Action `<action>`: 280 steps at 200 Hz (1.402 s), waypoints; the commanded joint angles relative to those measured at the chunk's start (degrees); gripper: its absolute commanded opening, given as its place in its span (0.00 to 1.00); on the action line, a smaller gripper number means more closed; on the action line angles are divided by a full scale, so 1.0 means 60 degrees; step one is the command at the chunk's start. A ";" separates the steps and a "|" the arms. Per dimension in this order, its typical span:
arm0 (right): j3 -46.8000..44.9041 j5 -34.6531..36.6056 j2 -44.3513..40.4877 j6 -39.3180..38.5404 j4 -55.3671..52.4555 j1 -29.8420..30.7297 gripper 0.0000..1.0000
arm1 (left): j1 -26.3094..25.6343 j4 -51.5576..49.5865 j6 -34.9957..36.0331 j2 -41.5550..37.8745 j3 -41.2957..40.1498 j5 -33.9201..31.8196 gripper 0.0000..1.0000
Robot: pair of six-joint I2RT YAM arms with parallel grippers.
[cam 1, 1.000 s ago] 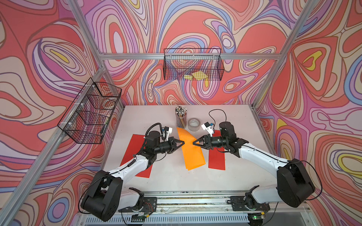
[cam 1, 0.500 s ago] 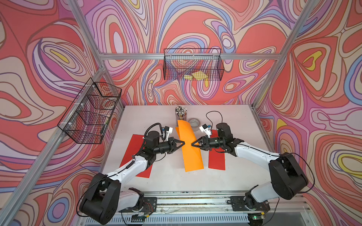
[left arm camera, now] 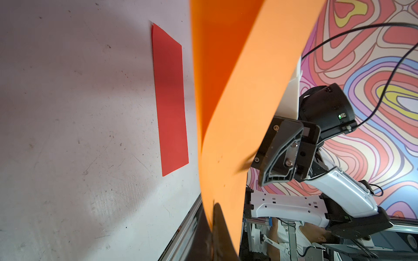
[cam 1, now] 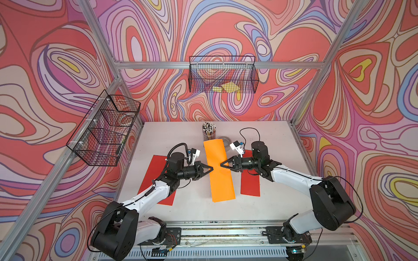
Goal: Fold the rectangular paper in half along the long edge
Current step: Fold the paper.
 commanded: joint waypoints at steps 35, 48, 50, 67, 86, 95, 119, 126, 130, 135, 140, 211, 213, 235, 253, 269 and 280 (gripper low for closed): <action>-0.0027 -0.0084 -0.0133 -0.0145 0.0017 -0.0022 0.05 | -0.0065 -0.0100 0.0161 -0.0043 -0.0061 0.0114 0.00; 0.0022 -0.0075 -0.0163 -0.0223 -0.0107 -0.0024 0.13 | -0.0065 -0.0101 0.0151 -0.0005 -0.0065 0.0132 0.00; 0.0024 -0.0078 -0.0164 -0.0237 -0.0124 -0.0025 0.16 | -0.0067 -0.0099 0.0156 -0.0014 -0.0057 0.0126 0.00; 0.0159 0.0025 -0.0177 -0.0412 -0.0454 -0.0045 0.32 | -0.0072 -0.0087 0.0148 -0.0025 -0.0076 0.0132 0.00; 0.0286 0.0010 -0.0166 -0.0492 -0.0553 -0.0075 0.25 | -0.0073 -0.0100 0.0151 -0.0064 -0.0097 0.0119 0.00; 0.0357 0.0009 -0.0164 -0.0533 -0.0584 -0.0091 0.12 | -0.0080 -0.0105 0.0174 -0.0081 -0.0124 0.0118 0.00; 0.0536 0.0007 -0.0136 -0.0619 -0.0739 -0.0133 0.15 | -0.0081 -0.0145 0.0188 -0.0135 -0.0157 0.0111 0.00; 0.0590 0.0070 -0.0135 -0.0673 -0.0858 -0.0153 0.26 | -0.0086 -0.0154 0.0195 -0.0138 -0.0157 0.0106 0.00; 0.0618 0.0107 -0.0135 -0.0700 -0.0932 -0.0170 0.28 | -0.0077 -0.0167 0.0206 -0.0137 -0.0169 0.0118 0.00; 0.0639 0.0125 -0.0135 -0.0734 -0.0973 -0.0179 0.25 | -0.0073 -0.0171 0.0206 -0.0134 -0.0172 0.0119 0.00; 0.0670 0.0070 -0.0122 -0.0753 -0.0953 -0.0200 0.19 | -0.0077 -0.0171 0.0208 -0.0137 -0.0171 0.0119 0.00; 0.1060 0.0163 -0.0073 -0.0920 -0.1285 -0.0276 0.10 | -0.0074 -0.0156 0.0227 -0.0095 -0.0200 0.0095 0.00; 0.1075 0.0165 -0.0057 -0.0909 -0.1301 -0.0286 0.11 | -0.0073 -0.0160 0.0226 -0.0102 -0.0200 0.0102 0.00; 0.1188 0.0108 0.0019 -0.0917 -0.1247 -0.0325 0.00 | -0.0074 -0.0171 0.0228 -0.0112 -0.0215 0.0079 0.00; 0.1369 0.0179 0.0090 -0.0985 -0.1471 -0.0357 0.18 | -0.0073 -0.0187 0.0221 -0.0126 -0.0215 0.0078 0.00; 0.1486 0.0069 0.0199 -0.1043 -0.1502 -0.0379 0.00 | -0.0073 -0.0215 0.0240 -0.0134 -0.0201 0.0089 0.00; 0.1566 0.0070 0.0220 -0.1039 -0.1507 -0.0395 0.00 | -0.0073 -0.0222 0.0248 -0.0119 -0.0187 0.0098 0.00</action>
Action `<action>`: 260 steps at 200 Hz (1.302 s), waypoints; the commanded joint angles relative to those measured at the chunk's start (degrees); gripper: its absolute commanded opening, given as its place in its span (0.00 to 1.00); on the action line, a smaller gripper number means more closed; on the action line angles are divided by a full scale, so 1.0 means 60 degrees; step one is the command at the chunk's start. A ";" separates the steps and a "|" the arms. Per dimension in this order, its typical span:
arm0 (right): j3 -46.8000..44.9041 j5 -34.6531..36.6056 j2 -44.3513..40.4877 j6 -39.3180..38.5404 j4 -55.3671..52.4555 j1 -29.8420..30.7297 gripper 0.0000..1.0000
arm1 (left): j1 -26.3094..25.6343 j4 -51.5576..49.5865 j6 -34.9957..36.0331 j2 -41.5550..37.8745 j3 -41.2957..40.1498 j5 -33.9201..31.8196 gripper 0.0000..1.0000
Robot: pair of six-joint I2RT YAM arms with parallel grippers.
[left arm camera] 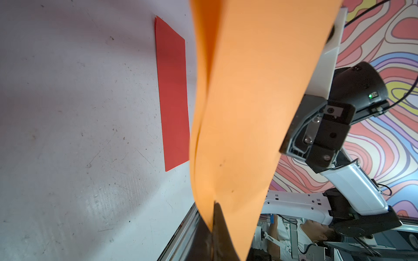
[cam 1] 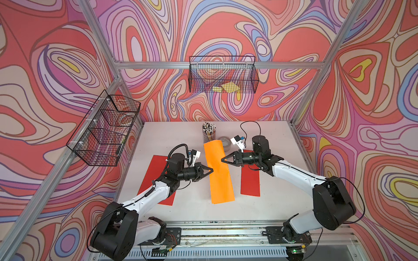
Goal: Fold the rectangular paper in half along the long edge
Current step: Fold the paper.
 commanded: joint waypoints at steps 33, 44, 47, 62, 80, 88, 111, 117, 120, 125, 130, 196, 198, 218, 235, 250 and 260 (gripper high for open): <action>0.0652 -0.0054 0.0369 -0.0324 -0.0201 -0.0166 0.00 | -0.0022 -0.0150 0.0170 -0.0145 -0.0088 0.0088 0.00; 0.0769 -0.0036 0.0449 -0.0417 -0.0333 -0.0159 0.02 | -0.0024 -0.0186 0.0190 -0.0162 -0.0073 0.0080 0.00; 0.0807 -0.0010 0.0476 -0.0451 -0.0421 -0.0170 0.10 | -0.0028 -0.0194 0.0200 -0.0163 -0.0075 0.0077 0.00; 0.0946 -0.0029 0.0630 -0.0605 -0.0659 -0.0175 0.20 | -0.0033 -0.0237 0.0221 -0.0167 -0.0073 0.0066 0.00; 0.0921 -0.0088 0.0728 -0.0543 -0.0507 -0.0177 0.00 | -0.0026 -0.0278 0.0237 -0.0164 -0.0073 0.0053 0.00; 0.0936 -0.0085 0.0762 -0.0553 -0.0513 -0.0172 0.00 | -0.0022 -0.0281 0.0233 -0.0170 -0.0073 0.0044 0.00; 0.0980 -0.0096 0.0867 -0.0556 -0.0476 -0.0181 0.15 | -0.0027 -0.0296 0.0244 -0.0169 -0.0073 0.0038 0.00; 0.0980 -0.0125 0.0866 -0.0555 -0.0430 -0.0172 0.01 | -0.0033 -0.0297 0.0251 -0.0154 -0.0073 0.0034 0.00; 0.0980 -0.0105 0.0876 -0.0545 -0.0428 -0.0179 0.00 | -0.0023 -0.0307 0.0246 -0.0158 -0.0073 0.0038 0.00; 0.0987 -0.0059 0.0880 -0.0550 -0.0444 -0.0185 0.00 | -0.0022 -0.0304 0.0254 -0.0158 -0.0073 0.0039 0.00; 0.0989 -0.0024 0.0875 -0.0558 -0.0481 -0.0194 0.00 | -0.0022 -0.0296 0.0245 -0.0151 -0.0073 0.0041 0.00; 0.1380 -0.0035 0.1029 -0.0597 -0.0536 -0.0302 0.00 | -0.0023 -0.0402 0.0288 -0.0244 -0.0117 -0.0003 0.00; 0.1395 -0.0044 0.1052 -0.0601 -0.0524 -0.0302 0.00 | -0.0022 -0.0399 0.0299 -0.0246 -0.0117 0.0006 0.00; 0.1557 0.0020 0.1115 -0.0609 -0.0590 -0.0302 0.02 | -0.0025 -0.0413 0.0302 -0.0265 -0.0131 0.0006 0.00; 0.1712 0.0051 0.1234 -0.0632 -0.0663 -0.0334 0.22 | -0.0030 -0.0428 0.0307 -0.0277 -0.0131 0.0009 0.00; 0.1741 -0.0009 0.1281 -0.0561 -0.0480 -0.0334 0.00 | -0.0022 -0.0441 0.0326 -0.0273 -0.0131 0.0012 0.00; 0.1796 0.0087 0.1293 -0.0538 -0.0479 -0.0351 0.00 | -0.0031 -0.0477 0.0325 -0.0286 -0.0146 0.0016 0.00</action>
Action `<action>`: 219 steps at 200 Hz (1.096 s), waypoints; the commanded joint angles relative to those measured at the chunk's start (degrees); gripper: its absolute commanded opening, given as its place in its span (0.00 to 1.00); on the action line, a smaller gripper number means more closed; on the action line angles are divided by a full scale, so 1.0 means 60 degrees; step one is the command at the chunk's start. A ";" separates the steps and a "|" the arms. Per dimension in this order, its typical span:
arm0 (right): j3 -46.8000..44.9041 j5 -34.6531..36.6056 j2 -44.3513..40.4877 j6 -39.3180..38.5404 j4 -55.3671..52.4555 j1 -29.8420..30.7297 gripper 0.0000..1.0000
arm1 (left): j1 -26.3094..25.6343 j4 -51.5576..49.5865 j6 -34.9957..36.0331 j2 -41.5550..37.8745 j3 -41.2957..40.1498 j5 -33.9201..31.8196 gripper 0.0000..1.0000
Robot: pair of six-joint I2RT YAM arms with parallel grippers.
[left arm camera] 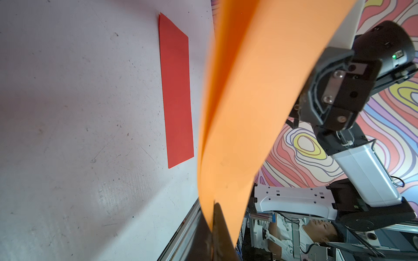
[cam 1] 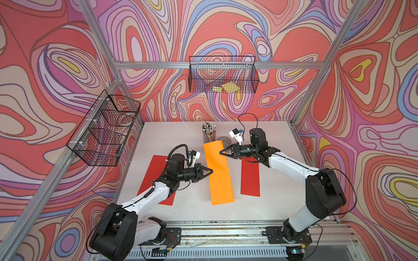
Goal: Fold the rectangular paper in half along the long edge
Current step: Fold the paper.
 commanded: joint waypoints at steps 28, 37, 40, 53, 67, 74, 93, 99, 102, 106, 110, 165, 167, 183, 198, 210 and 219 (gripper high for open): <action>0.0409 0.0112 0.0280 0.0010 0.0172 -0.0142 0.00 | -0.0024 -0.0184 0.0193 -0.0229 -0.0155 0.0037 0.00; 0.0437 0.0130 0.0303 0.0029 0.0184 -0.0142 0.00 | -0.0024 -0.0184 0.0191 -0.0222 -0.0157 0.0024 0.00; 0.0448 0.0129 0.0319 0.0040 0.0190 -0.0150 0.03 | -0.0030 -0.0197 0.0197 -0.0232 -0.0157 0.0031 0.00; 0.0504 0.0143 0.0382 0.0062 0.0138 -0.0180 0.24 | -0.0023 -0.0213 0.0211 -0.0243 -0.0165 0.0037 0.00; 0.0485 0.0084 0.0428 0.0133 0.0261 -0.0201 0.15 | -0.0032 -0.0213 0.0211 -0.0235 -0.0172 0.0024 0.00; 0.0430 0.0061 0.0424 0.0201 0.0395 -0.0202 0.00 | -0.0030 -0.0228 0.0209 -0.0247 -0.0186 0.0015 0.00; 0.0384 0.0102 0.0359 0.0263 0.0505 -0.0216 0.00 | -0.0029 -0.0286 0.0238 -0.0266 -0.0172 0.0025 0.03; 0.0384 0.0104 0.0341 0.0271 0.0526 -0.0237 0.00 | -0.0035 -0.0294 0.0234 -0.0271 -0.0172 0.0011 0.09; 0.0381 0.0109 0.0333 0.0279 0.0528 -0.0244 0.00 | -0.0027 -0.0308 0.0239 -0.0265 -0.0172 0.0009 0.13; 0.0368 0.0119 0.0326 0.0276 0.0528 -0.0240 0.00 | -0.0023 -0.0302 0.0255 -0.0282 -0.0165 0.0002 0.18; 0.0366 0.0113 0.0312 0.0275 0.0536 -0.0237 0.00 | -0.0022 -0.0315 0.0248 -0.0279 -0.0158 0.0001 0.24; 0.0175 0.0148 0.0159 0.0284 0.0616 -0.0256 0.00 | -0.0030 -0.0213 0.0233 -0.0354 -0.0040 0.0051 0.52; 0.0175 0.0147 0.0152 0.0277 0.0616 -0.0255 0.00 | -0.0024 -0.0202 0.0233 -0.0352 -0.0040 0.0053 0.51; 0.0143 0.0135 0.0153 0.0343 0.0715 -0.0261 0.00 | -0.0022 -0.0135 0.0190 -0.0309 -0.0068 0.0051 0.49; 0.0109 0.0075 0.0140 0.0458 0.0875 -0.0261 0.00 | -0.0024 -0.0097 0.0178 -0.0230 -0.0084 0.0031 0.50; 0.0101 -0.0007 0.0124 0.0481 0.0944 -0.0263 0.00 | -0.0023 -0.0054 0.0188 -0.0174 -0.0084 0.0066 0.51; 0.0070 -0.0112 0.0111 0.0525 0.1017 -0.0258 0.00 | -0.0024 -0.0025 0.0228 -0.0141 -0.0084 0.0025 0.53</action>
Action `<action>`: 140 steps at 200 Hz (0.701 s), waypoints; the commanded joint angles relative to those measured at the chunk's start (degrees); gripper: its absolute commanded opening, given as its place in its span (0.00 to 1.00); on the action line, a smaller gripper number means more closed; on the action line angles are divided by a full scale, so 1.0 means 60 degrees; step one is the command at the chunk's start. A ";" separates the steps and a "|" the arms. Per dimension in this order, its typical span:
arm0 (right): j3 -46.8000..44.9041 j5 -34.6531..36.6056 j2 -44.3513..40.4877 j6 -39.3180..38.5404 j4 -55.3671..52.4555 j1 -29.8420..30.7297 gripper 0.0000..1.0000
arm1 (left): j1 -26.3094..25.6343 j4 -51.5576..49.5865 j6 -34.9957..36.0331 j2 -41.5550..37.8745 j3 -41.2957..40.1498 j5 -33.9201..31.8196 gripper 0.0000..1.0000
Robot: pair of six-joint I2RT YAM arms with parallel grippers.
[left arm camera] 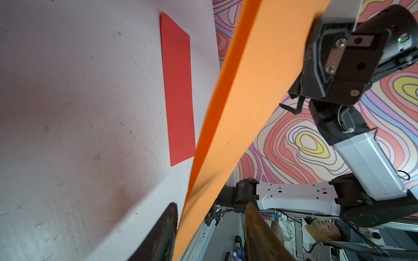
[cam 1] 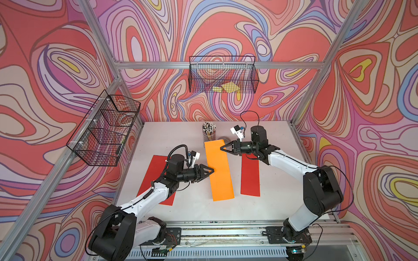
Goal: Fold the rectangular paper in half along the long edge
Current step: Fold the paper.
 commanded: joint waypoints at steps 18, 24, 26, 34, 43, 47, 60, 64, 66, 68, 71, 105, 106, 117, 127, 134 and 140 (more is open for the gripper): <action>-0.0215 -0.0281 -0.0257 0.0151 0.0400 -0.0037 0.00 | -0.0022 0.0341 0.0189 0.0151 -0.0004 -0.0046 0.60; -0.0264 -0.0363 -0.0268 0.0164 0.0439 -0.0035 0.00 | -0.0023 0.0360 0.0247 0.0228 0.0046 -0.0070 0.61; -0.0279 -0.0386 -0.0262 0.0176 0.0464 -0.0037 0.00 | -0.0022 0.0382 0.0249 0.0253 0.0055 -0.0073 0.61; -0.0328 -0.0413 -0.0291 0.0220 0.0500 -0.0036 0.00 | -0.0028 0.0552 0.0236 0.0400 0.0098 -0.0032 0.62; -0.0389 -0.0440 -0.0296 0.0235 0.0510 -0.0035 0.00 | -0.0029 0.0876 0.0172 0.0591 0.0116 0.0035 0.62; -0.0411 -0.0471 -0.0300 0.0255 0.0531 -0.0033 0.00 | -0.0022 0.1014 0.0149 0.0687 0.0130 0.0073 0.63; -0.0525 -0.0590 -0.0325 0.0355 0.0695 -0.0037 0.00 | -0.0025 0.1347 0.0113 0.0952 0.0175 0.0059 0.65; -0.0558 -0.0621 -0.0328 0.0384 0.0745 -0.0030 0.00 | -0.0027 0.1423 0.0100 0.1025 0.0178 0.0055 0.65; -0.0572 -0.0630 -0.0339 0.0396 0.0753 -0.0032 0.00 | -0.0023 0.1453 0.0106 0.1060 0.0176 0.0042 0.65; -0.0587 -0.0640 -0.0345 0.0399 0.0765 -0.0025 0.00 | -0.0026 0.1498 0.0126 0.1087 0.0194 0.0043 0.65; -0.0607 -0.0649 -0.0356 0.0407 0.0782 -0.0036 0.00 | -0.0026 0.1552 0.0128 0.1122 0.0196 0.0026 0.65; -0.0762 -0.0643 -0.0443 0.0409 0.0741 -0.0035 0.00 | -0.0022 0.1614 0.0608 0.1241 0.0279 -0.0412 0.65; -0.0767 -0.0641 -0.0444 0.0405 0.0740 -0.0036 0.00 | -0.0022 0.1632 0.0610 0.1232 0.0279 -0.0421 0.64; -0.0855 -0.0633 -0.0472 0.0424 0.0781 -0.0026 0.00 | -0.0026 0.1913 0.0551 0.1149 0.0199 -0.0475 0.63; -0.0902 -0.0609 -0.0467 0.0429 0.0813 -0.0041 0.00 | -0.0029 0.2287 0.0411 0.1044 0.0073 -0.0464 0.60; -0.0904 -0.0609 -0.0470 0.0433 0.0828 -0.0033 0.00 | -0.0022 0.2584 0.0268 0.0967 -0.0019 -0.0450 0.56; -0.0911 -0.0609 -0.0462 0.0433 0.0828 -0.0032 0.00 | -0.0022 0.2813 0.0165 0.0899 -0.0103 -0.0432 0.52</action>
